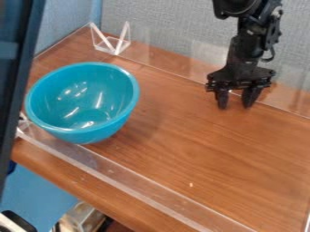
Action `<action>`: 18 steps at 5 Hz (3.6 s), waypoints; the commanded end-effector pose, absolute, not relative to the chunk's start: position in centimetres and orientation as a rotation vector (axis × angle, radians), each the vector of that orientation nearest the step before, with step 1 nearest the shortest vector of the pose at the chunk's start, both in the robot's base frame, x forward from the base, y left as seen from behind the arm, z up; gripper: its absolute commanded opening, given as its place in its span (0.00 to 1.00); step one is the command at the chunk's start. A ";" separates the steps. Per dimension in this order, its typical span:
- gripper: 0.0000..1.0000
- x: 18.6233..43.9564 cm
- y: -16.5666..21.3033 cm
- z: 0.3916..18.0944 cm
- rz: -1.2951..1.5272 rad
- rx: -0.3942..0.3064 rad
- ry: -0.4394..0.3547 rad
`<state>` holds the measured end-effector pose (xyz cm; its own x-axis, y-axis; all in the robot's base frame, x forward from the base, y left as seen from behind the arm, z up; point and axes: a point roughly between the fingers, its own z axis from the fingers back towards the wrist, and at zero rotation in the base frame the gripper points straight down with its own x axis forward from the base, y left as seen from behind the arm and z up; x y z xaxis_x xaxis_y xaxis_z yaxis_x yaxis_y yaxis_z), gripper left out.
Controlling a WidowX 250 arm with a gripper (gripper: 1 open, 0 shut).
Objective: Remove the mushroom from inside the blue bowl and put it on the table
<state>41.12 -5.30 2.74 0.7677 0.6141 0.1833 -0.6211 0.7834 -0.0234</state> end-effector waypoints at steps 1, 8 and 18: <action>0.00 41.7 -5.7 5.2 0.688 0.030 -0.219; 0.00 39.5 -3.5 5.7 0.711 0.098 -0.212; 1.00 32.9 -5.8 4.2 1.157 0.273 -0.184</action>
